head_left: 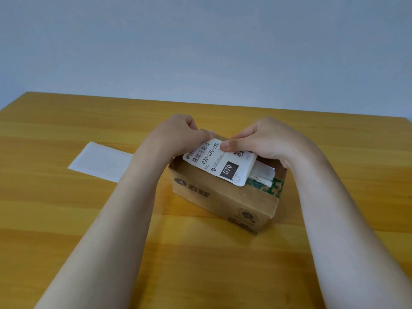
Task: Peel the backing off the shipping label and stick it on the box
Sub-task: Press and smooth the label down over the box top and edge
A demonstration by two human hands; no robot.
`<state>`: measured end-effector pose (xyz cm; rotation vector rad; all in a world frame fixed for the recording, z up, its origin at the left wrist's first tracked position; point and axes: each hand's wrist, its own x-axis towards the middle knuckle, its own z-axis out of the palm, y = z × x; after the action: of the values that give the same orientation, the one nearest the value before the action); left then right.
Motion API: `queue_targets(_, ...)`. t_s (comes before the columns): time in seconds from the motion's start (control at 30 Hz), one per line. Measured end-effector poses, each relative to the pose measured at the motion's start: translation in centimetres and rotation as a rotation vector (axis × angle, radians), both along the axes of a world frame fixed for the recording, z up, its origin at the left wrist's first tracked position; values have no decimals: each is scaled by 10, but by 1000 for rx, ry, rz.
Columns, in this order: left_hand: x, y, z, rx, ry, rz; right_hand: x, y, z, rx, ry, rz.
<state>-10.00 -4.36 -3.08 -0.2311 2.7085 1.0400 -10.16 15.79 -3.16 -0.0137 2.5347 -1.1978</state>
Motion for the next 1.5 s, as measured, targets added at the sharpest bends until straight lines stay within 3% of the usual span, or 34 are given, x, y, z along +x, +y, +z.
queue_targets(0.2, -1, 1, -2, -35, 35, -7, -1, -2, -1, 29, 40, -38)
queue_targets(0.4, 5, -5, 8, 84, -123, -171, 4, -4, 6, 114, 74, 0)
queue_targets(0.6, 4, -6, 5, 116, -112, -83, 7, -6, 10, 226, 182, -101)
queue_targets(0.8, 5, -6, 9, -28, -23, 27, 6, -6, 8, 237, 236, -145)
queue_targets(1.2, 6, -15, 17, -116, 16, -92, 11, 0, 17, 257, 49, -57)
queue_targets(1.37, 10, -11, 14, -43, -125, -277, 18, -3, 21, 273, -50, -4)
queue_targets(1.5, 4, -7, 7, -47, -117, -264, 16, -6, 17, 235, -28, -26)
